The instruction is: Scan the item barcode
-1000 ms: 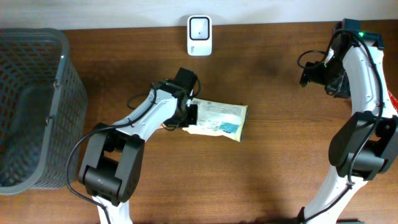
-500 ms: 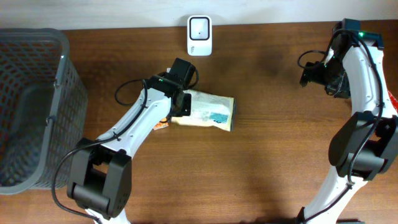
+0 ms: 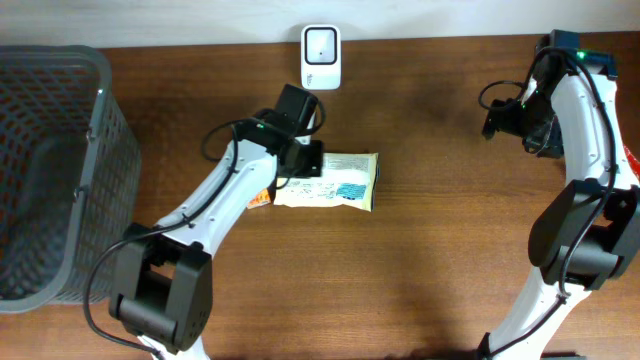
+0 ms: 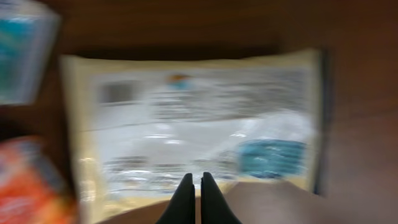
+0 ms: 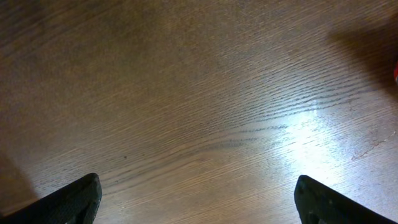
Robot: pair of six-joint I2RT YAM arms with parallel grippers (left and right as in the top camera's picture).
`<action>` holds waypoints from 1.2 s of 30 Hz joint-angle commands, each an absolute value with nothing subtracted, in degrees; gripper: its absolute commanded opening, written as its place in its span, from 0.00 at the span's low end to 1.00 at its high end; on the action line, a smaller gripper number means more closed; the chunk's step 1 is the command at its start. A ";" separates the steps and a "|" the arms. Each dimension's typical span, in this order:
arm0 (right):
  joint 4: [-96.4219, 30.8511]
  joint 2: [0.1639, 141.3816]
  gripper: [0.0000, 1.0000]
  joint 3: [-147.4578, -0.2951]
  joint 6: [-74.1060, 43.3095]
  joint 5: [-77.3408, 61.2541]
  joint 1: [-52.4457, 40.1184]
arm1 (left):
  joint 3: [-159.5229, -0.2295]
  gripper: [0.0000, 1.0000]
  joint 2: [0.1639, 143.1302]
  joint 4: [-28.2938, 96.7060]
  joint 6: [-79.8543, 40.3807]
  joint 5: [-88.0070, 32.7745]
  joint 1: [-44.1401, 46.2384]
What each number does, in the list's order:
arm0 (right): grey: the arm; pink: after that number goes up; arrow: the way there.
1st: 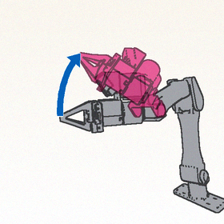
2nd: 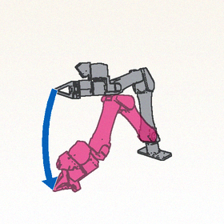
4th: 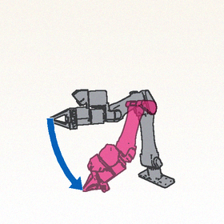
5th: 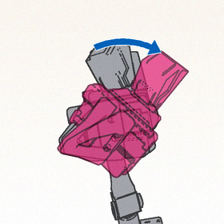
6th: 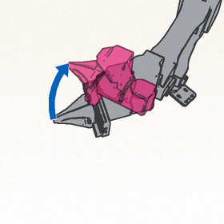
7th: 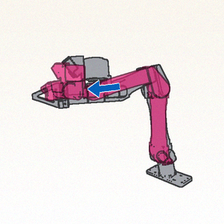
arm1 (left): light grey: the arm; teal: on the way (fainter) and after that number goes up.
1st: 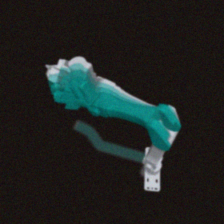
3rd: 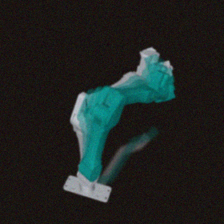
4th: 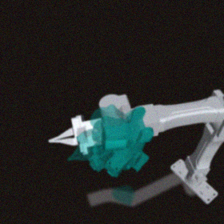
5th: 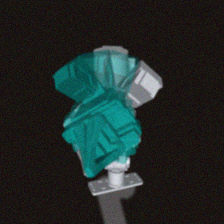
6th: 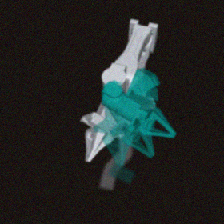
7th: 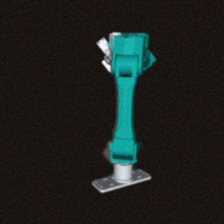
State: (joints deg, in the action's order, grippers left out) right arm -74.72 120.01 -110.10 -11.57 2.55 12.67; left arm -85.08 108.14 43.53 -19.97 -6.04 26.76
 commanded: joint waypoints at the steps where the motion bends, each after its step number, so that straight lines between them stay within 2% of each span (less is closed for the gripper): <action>1: -74.67 119.31 0.99 -111.22 -11.35 2.39 12.78 | -86.30 0.02 110.78 40.12 -24.27 -14.81 31.09; 14: -74.65 119.31 0.98 -111.22 -11.35 2.39 12.78 | -86.30 0.04 123.07 34.30 -24.40 -12.05 40.51; 16: -74.67 119.31 0.98 -111.22 -11.35 2.37 12.78 | -86.30 0.00 123.44 34.57 -24.40 -13.37 41.12; 19: -74.67 119.31 0.98 -111.22 -11.35 2.37 12.78 | -87.50 0.00 123.17 34.68 -24.40 -17.50 41.52; 25: -74.65 119.31 0.98 -111.22 -11.35 2.39 12.78 | -96.79 0.00 119.02 43.42 -24.29 -19.49 39.77; 27: -74.65 119.31 0.98 -111.22 -11.35 2.37 12.78 | -100.12 0.00 117.56 46.24 -23.88 -15.44 38.50; 31: -74.67 119.31 0.99 -111.22 -11.35 2.37 12.78 | -101.14 0.05 116.31 50.54 -23.90 -2.59 35.68; 33: -74.65 119.31 0.98 -111.22 -11.35 2.37 12.78 | -101.14 0.11 116.33 53.71 -23.92 2.79 33.65; 34: -74.67 119.31 0.99 -111.22 -11.35 2.37 12.78 | -101.10 0.18 116.33 55.40 -23.92 5.43 32.53; 36: -74.67 119.31 0.98 -111.22 -11.35 2.37 12.78 | -101.10 0.22 116.33 57.60 -23.92 8.69 30.85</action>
State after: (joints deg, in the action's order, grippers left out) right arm -74.72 120.01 -110.10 -11.60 2.55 12.67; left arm -100.86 117.14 54.92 -23.88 -2.33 34.02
